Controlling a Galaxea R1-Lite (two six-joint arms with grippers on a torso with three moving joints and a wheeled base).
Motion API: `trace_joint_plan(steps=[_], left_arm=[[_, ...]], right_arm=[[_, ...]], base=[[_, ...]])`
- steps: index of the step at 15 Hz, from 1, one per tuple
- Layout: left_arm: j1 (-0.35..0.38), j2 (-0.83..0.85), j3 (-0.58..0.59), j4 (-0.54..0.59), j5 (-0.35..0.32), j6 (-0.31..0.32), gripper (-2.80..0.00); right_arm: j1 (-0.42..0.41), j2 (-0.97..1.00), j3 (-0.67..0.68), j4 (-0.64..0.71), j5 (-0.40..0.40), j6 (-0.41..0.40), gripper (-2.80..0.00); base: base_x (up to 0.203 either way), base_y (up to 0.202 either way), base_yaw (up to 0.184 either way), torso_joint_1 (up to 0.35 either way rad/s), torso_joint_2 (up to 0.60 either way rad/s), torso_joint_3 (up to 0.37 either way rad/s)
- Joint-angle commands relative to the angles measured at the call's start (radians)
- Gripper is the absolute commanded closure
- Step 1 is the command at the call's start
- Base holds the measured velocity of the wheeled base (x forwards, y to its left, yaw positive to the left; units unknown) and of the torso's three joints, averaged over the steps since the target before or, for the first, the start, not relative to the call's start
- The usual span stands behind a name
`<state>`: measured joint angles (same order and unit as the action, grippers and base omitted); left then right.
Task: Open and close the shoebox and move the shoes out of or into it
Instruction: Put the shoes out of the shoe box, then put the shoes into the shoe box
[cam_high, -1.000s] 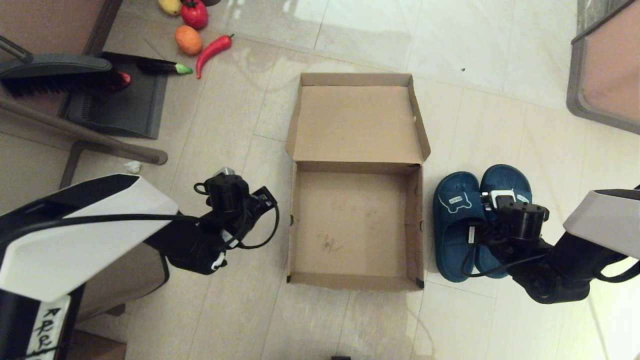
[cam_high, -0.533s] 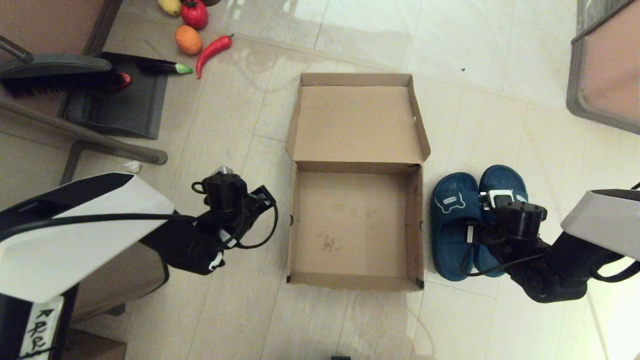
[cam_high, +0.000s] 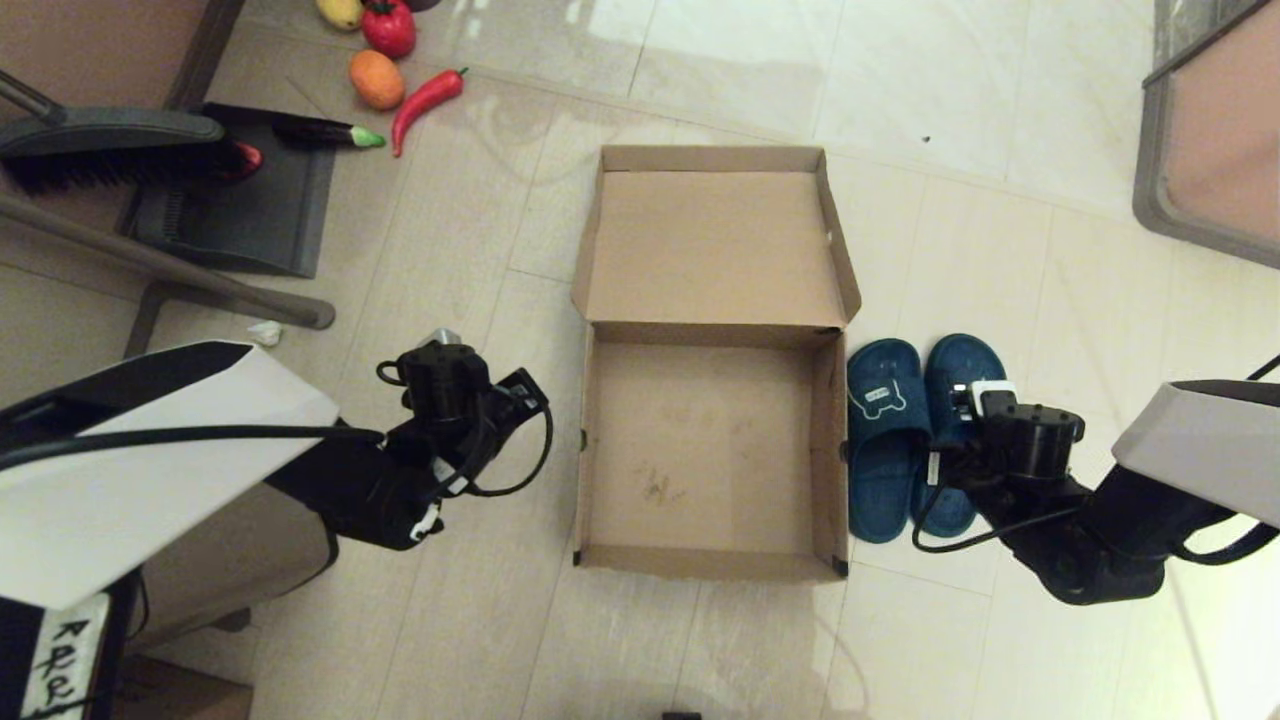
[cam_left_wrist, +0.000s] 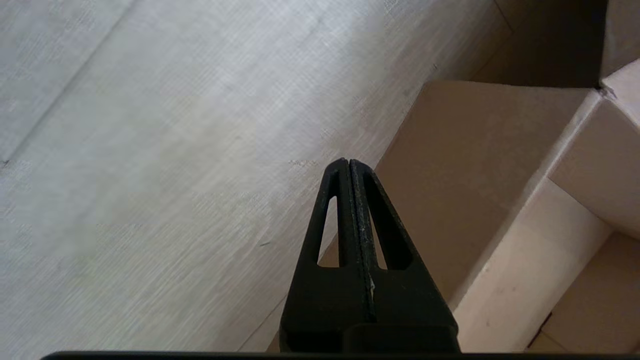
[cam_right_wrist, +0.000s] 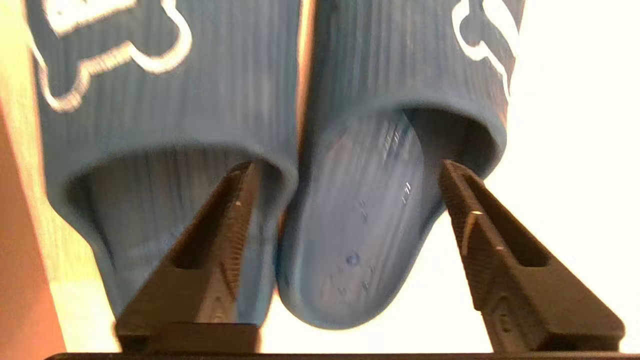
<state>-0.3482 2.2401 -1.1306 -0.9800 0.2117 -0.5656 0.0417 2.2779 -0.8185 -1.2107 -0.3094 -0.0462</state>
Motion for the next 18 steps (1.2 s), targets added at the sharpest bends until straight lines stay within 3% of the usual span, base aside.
trace_joint_plan(steps=[1, 7, 12, 15, 18], left_arm=[[0.013, -0.028, 0.026, -0.006, 0.002, -0.004, 0.00], [0.021, -0.147, 0.163, -0.008, 0.003, -0.011, 0.00], [0.018, -0.399, 0.539, -0.095, 0.042, -0.011, 0.00], [0.028, -0.566, 0.727, -0.117, 0.074, -0.027, 0.00], [0.051, -0.633, 0.772, -0.119, 0.084, -0.033, 0.00]], right_arm=[[0.000, -0.010, 0.020, -0.007, -0.003, 0.001, -2.80], [0.021, -0.123, 0.282, -0.113, 0.003, 0.008, -2.80], [0.130, -0.211, 0.631, -0.301, -0.013, 0.010, -2.80], [0.147, -0.182, 0.644, -0.319, -0.039, 0.057, -2.80], [0.142, -0.116, 0.574, -0.319, -0.044, 0.061, -2.80]], base=[[0.000, 0.000, 0.000, 0.000, 0.00, 0.000], [0.000, 0.000, 0.000, 0.000, 0.00, 0.000], [0.000, 0.000, 0.000, 0.000, 0.00, 0.000], [0.000, 0.000, 0.000, 0.000, 0.00, 0.000], [0.000, 0.000, 0.000, 0.000, 0.00, 0.000]])
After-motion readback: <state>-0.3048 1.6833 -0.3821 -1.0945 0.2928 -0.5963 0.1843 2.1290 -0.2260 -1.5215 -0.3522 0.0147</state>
